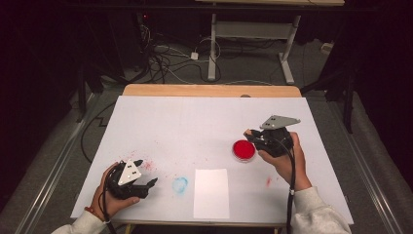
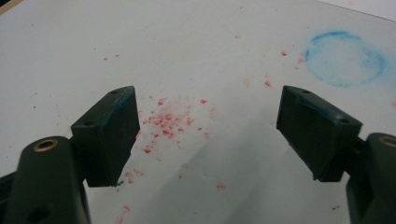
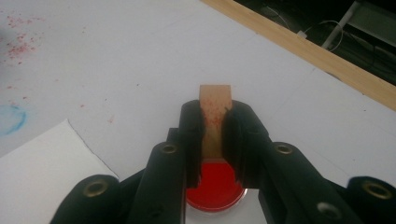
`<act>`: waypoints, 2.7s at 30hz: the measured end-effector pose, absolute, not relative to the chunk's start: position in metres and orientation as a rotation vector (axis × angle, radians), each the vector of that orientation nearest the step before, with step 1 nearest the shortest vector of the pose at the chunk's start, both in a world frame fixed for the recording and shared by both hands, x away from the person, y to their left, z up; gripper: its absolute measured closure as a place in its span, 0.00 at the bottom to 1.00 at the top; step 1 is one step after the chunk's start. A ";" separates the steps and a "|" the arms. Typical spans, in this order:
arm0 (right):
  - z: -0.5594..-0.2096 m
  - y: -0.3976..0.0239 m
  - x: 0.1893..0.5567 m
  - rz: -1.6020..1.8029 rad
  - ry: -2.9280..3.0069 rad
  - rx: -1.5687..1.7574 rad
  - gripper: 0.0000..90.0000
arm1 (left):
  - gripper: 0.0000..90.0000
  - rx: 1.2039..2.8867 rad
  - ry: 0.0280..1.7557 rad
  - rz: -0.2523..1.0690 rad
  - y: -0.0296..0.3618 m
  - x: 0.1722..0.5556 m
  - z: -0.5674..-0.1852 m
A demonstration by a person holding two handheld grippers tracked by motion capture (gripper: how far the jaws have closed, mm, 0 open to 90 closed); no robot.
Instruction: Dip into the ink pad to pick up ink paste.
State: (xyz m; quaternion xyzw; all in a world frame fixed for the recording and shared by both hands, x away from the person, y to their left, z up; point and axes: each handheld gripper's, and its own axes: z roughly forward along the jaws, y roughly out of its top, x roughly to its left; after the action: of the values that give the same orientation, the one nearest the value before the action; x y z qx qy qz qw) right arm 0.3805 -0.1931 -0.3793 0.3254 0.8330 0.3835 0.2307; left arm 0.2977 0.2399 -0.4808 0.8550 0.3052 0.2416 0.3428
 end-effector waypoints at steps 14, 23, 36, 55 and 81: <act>-0.396 -0.188 0.389 0.993 2.325 0.922 0.85 | 0.23 2.234 0.789 0.624 0.239 0.298 -0.482; -0.427 -0.181 0.401 0.902 2.398 0.952 0.85 | 0.23 2.241 0.790 0.619 0.240 0.298 -0.482; -0.451 -0.174 0.409 0.824 2.474 0.976 0.85 | 0.23 2.254 0.786 0.610 0.239 0.299 -0.483; -0.457 -0.173 0.411 0.805 2.484 0.978 0.85 | 0.23 2.264 0.774 0.605 0.237 0.298 -0.484; -0.457 -0.174 0.409 0.826 2.472 0.966 0.85 | 0.23 2.255 0.784 0.598 0.239 0.300 -0.485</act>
State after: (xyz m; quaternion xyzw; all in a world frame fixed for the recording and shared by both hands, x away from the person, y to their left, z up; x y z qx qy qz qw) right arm 0.4094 -0.1743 -0.4575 0.3418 0.8749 0.2922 0.1800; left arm 0.3003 0.2391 -0.4849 0.8638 0.3002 0.2291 0.3336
